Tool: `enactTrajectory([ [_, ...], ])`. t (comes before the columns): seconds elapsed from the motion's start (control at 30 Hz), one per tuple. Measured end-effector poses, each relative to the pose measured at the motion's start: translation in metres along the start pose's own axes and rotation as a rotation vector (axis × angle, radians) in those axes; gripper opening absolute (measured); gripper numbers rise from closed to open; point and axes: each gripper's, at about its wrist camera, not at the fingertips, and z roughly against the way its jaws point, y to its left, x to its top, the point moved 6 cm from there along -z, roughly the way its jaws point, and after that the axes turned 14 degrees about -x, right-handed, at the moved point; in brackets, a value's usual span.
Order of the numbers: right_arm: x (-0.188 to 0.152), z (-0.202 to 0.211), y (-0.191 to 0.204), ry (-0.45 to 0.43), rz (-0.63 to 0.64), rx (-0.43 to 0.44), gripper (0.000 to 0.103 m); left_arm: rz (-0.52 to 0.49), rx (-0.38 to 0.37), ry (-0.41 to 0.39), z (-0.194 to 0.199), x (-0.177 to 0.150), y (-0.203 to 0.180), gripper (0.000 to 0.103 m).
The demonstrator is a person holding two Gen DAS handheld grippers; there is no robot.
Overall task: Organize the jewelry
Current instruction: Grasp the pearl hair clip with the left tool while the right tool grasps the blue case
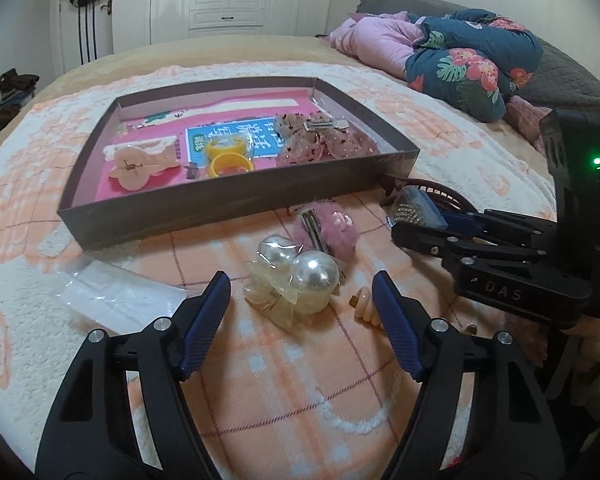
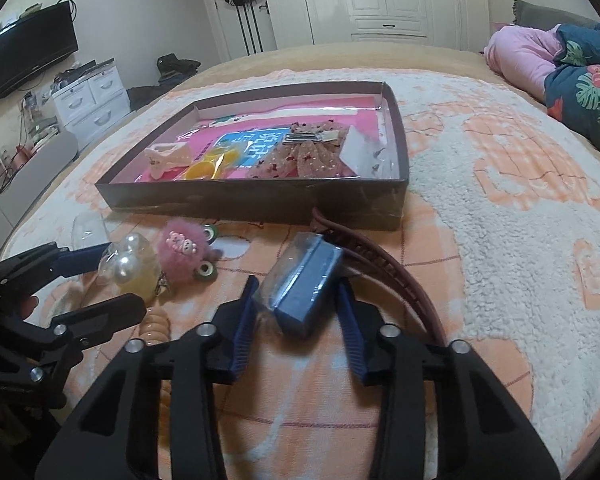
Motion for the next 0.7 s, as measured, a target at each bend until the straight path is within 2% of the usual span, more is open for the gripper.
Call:
enactTrajectory([
  [0.13, 0.0, 0.002, -0.001, -0.011, -0.004, 0.002, 0.035, 0.008, -0.003, -0.004, -0.004, 0.003, 0.002, 0.061],
  [0.47, 0.001, 0.013, -0.005, -0.039, -0.016, 0.008, 0.031, 0.031, -0.016, -0.018, -0.007, 0.007, 0.009, 0.037],
  [0.7, 0.001, 0.022, -0.002, -0.075, 0.011, 0.005, 0.026, 0.013, -0.036, -0.022, -0.003, 0.007, 0.001, 0.037],
])
